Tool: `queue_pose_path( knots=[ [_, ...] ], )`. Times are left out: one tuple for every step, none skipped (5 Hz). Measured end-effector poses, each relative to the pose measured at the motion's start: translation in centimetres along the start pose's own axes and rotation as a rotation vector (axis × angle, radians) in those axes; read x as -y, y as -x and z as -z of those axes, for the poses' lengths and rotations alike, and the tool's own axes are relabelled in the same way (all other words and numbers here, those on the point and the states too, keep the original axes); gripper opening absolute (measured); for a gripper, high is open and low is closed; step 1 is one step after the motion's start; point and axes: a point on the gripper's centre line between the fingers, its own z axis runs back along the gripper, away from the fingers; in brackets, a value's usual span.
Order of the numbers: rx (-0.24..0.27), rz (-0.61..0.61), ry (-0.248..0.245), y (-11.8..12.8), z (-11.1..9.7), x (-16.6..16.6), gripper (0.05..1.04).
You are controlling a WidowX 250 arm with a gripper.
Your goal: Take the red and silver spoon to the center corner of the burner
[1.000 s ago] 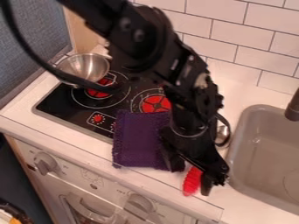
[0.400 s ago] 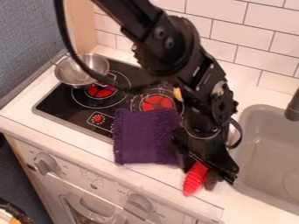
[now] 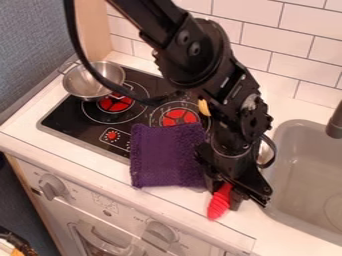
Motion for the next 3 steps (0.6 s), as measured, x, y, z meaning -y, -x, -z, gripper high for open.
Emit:
queue_pose_path(
  knots=[
    [0.016,-0.004,-0.003,-0.1,-0.2,-0.6,0.435],
    [0.065,-0.031,0.016,-0.8,-1.5,-0.9,0.434],
    [0.057,-0.006,0.024,-1.2,-2.1,-0.7,0.434]
  ],
)
